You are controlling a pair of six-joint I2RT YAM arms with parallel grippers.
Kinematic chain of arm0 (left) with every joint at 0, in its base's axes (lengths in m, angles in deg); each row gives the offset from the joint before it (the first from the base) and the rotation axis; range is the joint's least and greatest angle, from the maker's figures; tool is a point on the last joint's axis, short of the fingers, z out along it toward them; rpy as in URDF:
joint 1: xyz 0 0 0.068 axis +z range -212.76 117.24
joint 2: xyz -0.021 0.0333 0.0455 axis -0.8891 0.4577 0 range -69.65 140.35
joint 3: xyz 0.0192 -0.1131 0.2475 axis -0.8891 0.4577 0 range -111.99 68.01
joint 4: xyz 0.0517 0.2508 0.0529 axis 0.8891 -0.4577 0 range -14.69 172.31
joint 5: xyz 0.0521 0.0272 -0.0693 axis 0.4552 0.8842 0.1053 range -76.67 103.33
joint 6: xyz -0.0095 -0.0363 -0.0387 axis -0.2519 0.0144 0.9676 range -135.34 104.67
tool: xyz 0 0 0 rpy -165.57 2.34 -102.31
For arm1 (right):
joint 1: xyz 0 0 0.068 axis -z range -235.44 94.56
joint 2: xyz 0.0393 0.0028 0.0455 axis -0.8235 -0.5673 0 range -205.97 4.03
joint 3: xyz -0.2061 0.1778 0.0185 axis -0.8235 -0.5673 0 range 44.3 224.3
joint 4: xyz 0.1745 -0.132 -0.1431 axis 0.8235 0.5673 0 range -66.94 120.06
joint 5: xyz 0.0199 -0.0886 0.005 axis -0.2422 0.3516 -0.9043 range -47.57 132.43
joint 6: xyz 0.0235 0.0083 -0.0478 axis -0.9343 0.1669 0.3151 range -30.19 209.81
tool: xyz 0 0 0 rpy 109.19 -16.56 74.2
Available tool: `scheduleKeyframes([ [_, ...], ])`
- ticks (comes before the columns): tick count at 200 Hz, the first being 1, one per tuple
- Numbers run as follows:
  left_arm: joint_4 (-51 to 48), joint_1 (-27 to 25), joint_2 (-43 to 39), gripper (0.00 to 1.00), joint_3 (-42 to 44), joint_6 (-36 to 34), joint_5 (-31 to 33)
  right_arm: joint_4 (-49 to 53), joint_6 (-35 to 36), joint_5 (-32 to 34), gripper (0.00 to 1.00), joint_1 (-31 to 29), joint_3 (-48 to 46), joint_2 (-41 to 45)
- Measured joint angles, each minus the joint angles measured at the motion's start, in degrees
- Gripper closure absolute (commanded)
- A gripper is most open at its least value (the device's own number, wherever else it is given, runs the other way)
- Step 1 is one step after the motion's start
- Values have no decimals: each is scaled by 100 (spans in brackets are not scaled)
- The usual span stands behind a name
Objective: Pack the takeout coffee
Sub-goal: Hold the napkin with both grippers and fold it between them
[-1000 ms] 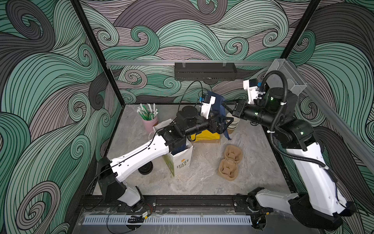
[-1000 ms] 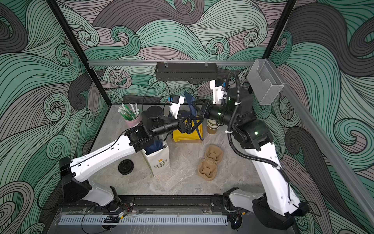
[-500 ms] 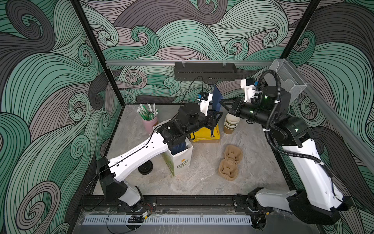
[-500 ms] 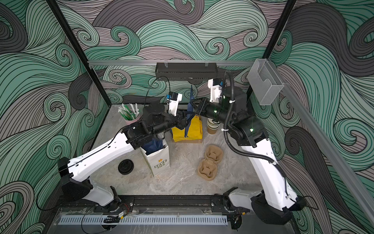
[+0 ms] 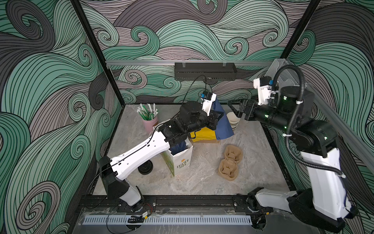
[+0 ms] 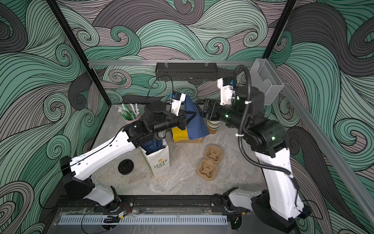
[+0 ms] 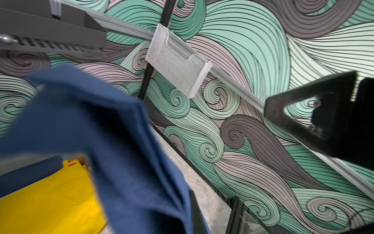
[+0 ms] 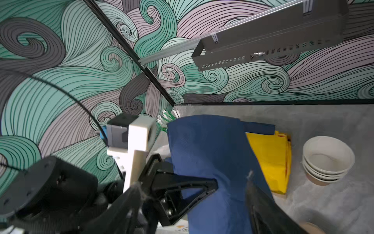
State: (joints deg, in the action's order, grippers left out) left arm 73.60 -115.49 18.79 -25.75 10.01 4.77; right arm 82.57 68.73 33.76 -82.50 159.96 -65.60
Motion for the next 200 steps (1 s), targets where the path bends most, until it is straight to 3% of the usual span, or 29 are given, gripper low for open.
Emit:
scheduleKeyframes([
  [27, 131, 131, -118, 100, 0, 146, -975, 328, 935, -131, 1, 42, -647, 984],
  [56, 350, 332, -291, 100, 0, 352, -2059, 546, 1397, -699, 1, 42, -1043, 1593],
  [105, 656, 409, -466, 100, 2, 704, -3442, 627, 1534, -1681, 1, 42, -1427, 1263],
  [155, 1220, 409, -466, 100, 28, 1191, -3971, -98, 1176, -2592, 1, 42, -2105, 1121],
  [186, 1427, 409, -466, 100, 28, 1314, -4019, -892, 809, -2879, 20, 42, -2583, 1279],
  [200, 1462, 409, -466, 100, 28, 1329, -4017, -1110, 697, -2931, 37, 42, -2673, 1316],
])
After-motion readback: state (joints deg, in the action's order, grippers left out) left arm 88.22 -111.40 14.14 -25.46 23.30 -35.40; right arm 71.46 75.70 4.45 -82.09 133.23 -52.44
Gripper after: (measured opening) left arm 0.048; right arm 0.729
